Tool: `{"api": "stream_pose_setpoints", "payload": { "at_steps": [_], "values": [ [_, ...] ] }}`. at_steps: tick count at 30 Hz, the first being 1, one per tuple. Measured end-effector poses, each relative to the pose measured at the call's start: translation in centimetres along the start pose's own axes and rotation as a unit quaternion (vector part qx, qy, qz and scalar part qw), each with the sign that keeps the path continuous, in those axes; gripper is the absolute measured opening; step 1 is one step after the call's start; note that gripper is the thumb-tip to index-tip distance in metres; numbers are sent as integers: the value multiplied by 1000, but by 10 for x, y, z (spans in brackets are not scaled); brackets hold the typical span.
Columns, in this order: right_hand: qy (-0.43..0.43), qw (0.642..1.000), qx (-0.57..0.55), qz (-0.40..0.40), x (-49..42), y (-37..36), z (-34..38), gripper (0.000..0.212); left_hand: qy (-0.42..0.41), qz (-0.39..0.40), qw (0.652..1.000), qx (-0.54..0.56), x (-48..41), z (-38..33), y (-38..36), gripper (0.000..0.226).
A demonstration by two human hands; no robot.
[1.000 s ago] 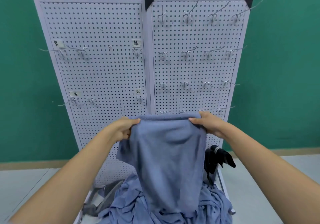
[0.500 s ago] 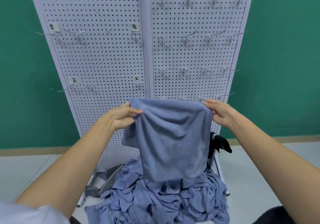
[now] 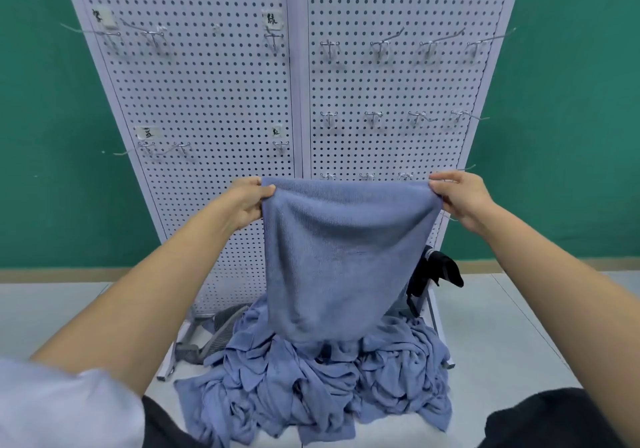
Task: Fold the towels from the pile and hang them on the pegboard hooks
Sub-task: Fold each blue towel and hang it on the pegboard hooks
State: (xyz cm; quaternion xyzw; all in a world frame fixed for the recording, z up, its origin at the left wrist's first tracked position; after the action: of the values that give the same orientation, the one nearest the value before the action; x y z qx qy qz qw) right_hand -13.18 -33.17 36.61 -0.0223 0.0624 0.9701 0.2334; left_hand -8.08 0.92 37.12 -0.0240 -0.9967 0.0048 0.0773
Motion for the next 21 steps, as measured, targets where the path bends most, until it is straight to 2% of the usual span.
{"api": "stream_pose_setpoints", "payload": {
  "at_steps": [4, 5, 8, 10, 11, 15, 19, 21],
  "values": [
    [-35, 991, -105, 74, 0, -7, 4, 37, 0, -6, 1000, 27, 0, -4, 1, 20],
    [-41, 990, -100, 94, -1, -9, 3, 42, 3, -2, 999, 39, -1, -4, 1, 18],
    [-18, 990, 74, 115, -3, -10, -2, 55, 11, 0, 997, 73, -1, -4, 4, 9],
    [14, 980, 174, 100, -1, -10, -4, 50, 13, -11, 997, 79, -1, -4, 6, 16],
    [23, 978, 187, 91, -1, -10, -5, 43, 14, -18, 997, 79, -1, -4, 8, 18],
    [29, 985, 162, 59, -1, -13, -7, 13, 25, -17, 998, 57, -4, -2, 14, 20],
    [27, 988, 153, 14, -2, -14, -7, 22, 16, -31, 999, 5, -8, 1, 19, 36],
    [23, 991, 130, -5, -2, -14, -5, 25, 6, -47, 999, -15, -9, 2, 21, 24]
  ]
}}
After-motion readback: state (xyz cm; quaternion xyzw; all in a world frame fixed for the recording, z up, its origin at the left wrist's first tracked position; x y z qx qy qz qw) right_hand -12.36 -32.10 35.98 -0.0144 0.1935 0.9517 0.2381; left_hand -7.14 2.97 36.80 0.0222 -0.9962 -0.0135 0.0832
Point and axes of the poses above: each hand's wrist, its own x-axis away from the middle knuckle, its own y-axis out of the back of the hand, z = x × y, the point moved 1 cm from there along -x, towards the middle knuckle
